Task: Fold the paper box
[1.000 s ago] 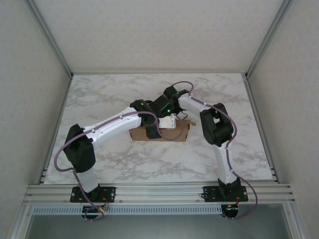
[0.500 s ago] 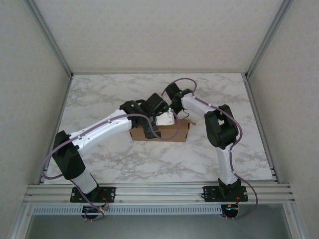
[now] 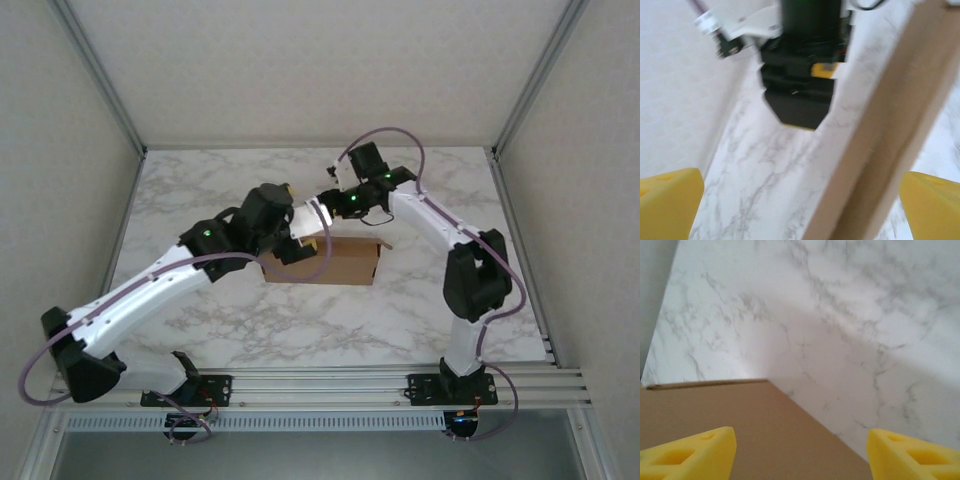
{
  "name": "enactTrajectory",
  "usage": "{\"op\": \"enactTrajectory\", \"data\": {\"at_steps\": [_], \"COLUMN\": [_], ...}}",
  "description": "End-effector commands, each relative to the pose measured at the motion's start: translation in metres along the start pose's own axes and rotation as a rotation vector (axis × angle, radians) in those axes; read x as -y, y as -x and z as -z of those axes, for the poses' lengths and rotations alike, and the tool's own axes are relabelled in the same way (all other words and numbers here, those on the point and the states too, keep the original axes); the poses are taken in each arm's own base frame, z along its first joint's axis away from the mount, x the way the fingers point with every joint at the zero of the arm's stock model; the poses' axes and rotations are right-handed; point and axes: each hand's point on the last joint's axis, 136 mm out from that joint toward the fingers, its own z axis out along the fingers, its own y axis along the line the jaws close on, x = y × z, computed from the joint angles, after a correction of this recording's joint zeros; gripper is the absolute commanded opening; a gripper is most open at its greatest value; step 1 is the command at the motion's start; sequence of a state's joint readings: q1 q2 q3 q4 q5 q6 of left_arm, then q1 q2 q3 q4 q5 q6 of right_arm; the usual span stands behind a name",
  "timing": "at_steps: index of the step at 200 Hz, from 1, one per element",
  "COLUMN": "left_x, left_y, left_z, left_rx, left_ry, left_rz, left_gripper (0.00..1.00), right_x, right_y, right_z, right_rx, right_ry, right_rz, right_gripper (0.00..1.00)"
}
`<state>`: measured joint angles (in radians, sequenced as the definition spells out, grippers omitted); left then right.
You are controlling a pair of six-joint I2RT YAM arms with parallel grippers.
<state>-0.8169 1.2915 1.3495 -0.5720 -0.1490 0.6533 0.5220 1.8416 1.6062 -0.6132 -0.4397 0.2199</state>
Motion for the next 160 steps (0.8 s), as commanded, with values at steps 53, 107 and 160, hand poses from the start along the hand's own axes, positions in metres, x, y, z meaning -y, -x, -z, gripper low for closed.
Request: {"op": "enactTrajectory", "data": {"at_steps": [53,107,160], "left_x": [-0.086,-0.051,-0.012], "left_y": [-0.04,-0.064,-0.107], "left_z": [0.052,0.07,0.058], "left_rx": [0.213,0.221,0.148], "left_ry": [0.36,0.264,0.159], "left_rz": [0.565,0.371,0.194], "left_gripper": [1.0,0.91,0.74], "right_x": [-0.01,-0.021,-0.036], "right_y": [-0.004,-0.072,-0.099], "right_z": [0.106,0.164,0.198], "right_rx": [0.34,0.379,0.469], "right_ry": [-0.158,-0.258,-0.246], "right_rz": [0.351,0.858,0.835], "right_gripper": [0.65,0.6,0.46]}}
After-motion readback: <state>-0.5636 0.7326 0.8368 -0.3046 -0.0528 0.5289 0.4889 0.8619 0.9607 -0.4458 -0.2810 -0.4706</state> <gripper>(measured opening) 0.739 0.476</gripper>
